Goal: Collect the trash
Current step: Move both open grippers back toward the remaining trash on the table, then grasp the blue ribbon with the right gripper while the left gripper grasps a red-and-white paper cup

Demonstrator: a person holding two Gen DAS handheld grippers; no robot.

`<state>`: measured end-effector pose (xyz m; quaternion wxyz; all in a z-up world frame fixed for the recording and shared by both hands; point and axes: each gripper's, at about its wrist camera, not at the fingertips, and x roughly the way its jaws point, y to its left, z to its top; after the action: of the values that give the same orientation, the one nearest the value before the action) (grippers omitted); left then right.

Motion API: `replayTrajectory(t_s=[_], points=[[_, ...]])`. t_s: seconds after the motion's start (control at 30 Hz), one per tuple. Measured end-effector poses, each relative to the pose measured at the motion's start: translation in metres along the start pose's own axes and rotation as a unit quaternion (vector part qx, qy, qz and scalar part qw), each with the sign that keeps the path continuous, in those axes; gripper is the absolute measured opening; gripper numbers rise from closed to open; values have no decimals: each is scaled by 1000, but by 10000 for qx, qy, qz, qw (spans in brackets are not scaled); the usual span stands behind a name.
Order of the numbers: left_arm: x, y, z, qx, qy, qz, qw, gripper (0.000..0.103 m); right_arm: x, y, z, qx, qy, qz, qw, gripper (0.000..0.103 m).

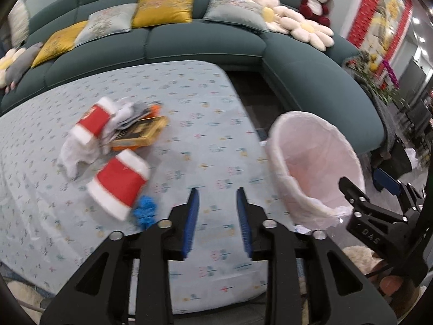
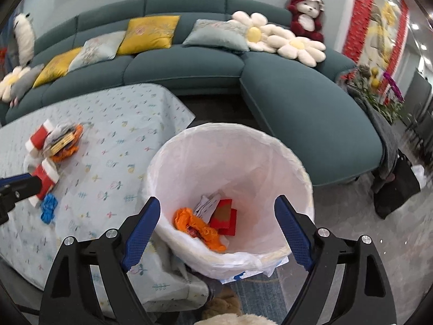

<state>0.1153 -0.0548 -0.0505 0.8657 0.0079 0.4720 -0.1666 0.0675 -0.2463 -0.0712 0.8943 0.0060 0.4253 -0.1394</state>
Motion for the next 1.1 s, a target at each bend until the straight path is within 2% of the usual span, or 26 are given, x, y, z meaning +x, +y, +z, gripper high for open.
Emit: replayTrajectory(t_s=[0.17,0.4,0.5,0.57,0.63,0.67,0.83,1.1], points=[[-6,44,-8,-365,-7,283,9989,32,-8,31,3,38,9,422,9991,82],[-14,103,-20,-819,-9,605,9948,32,-9,102,8,-431,110,796,9958,80],[-17,125,-25,-963,-4,710,9928,32,-6,127,10,-431,198,1165,9921,80],[-18,138,-29,-1047,10,766,9915,35,-2,143,10,-415,275,1363,9894,80],[-18,148,-31,-1138,23,804,9902,44,4,159,10,-437,358,1445,9879,80],[-19,154,-33,-1192,8,826,9894,44,6,166,9,-475,401,1465,9873,80],[-20,173,-38,-1282,25,865,9880,47,20,202,3,-719,677,1563,9828,67],[-11,188,-39,-1374,132,772,9874,47,43,235,-12,-943,1083,1755,9740,46]])
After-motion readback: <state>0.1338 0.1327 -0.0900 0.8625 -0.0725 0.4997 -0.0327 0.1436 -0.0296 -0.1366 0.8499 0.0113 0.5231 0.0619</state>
